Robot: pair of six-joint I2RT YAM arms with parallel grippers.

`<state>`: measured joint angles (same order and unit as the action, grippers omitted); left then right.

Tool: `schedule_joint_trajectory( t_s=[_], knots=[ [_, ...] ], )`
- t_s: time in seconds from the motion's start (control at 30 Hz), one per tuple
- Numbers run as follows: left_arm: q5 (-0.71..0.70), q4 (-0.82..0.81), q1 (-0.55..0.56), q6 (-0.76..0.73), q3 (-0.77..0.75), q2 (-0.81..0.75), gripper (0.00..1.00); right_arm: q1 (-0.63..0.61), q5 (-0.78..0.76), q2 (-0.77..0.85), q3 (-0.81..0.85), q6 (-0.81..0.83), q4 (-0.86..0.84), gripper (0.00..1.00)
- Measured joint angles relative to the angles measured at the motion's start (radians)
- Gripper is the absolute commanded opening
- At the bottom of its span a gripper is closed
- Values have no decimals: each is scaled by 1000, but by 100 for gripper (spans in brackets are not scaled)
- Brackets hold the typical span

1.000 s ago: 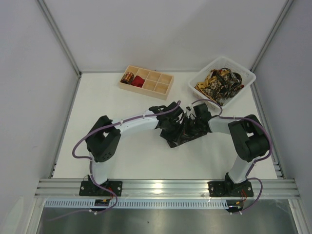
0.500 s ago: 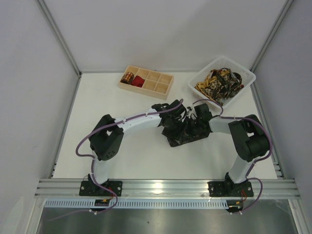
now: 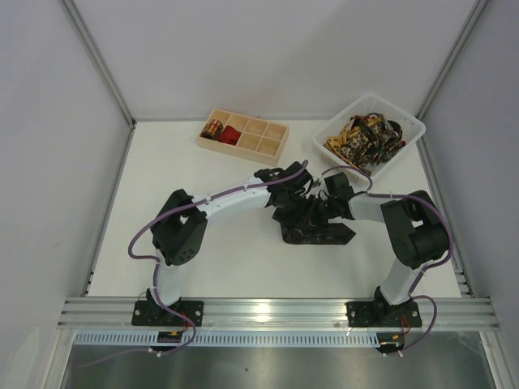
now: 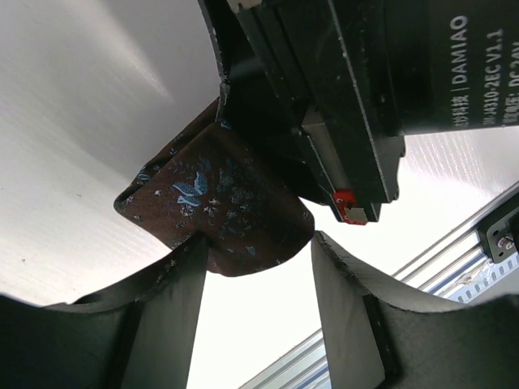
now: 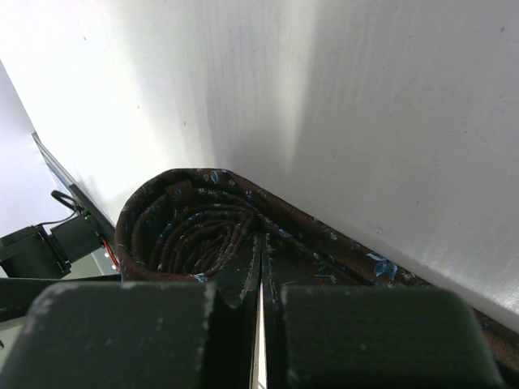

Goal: Roll the ties
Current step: Roll the tie

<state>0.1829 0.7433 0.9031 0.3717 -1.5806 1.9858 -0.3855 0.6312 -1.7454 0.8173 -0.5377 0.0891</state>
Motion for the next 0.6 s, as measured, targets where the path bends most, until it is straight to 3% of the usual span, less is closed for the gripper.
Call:
schedule_joint_trajectory(
  t_s=[0.6],
  knots=[
    [7,-88,0,-6,42,6,59,21,-47,64,-23,50,76,0]
  ],
)
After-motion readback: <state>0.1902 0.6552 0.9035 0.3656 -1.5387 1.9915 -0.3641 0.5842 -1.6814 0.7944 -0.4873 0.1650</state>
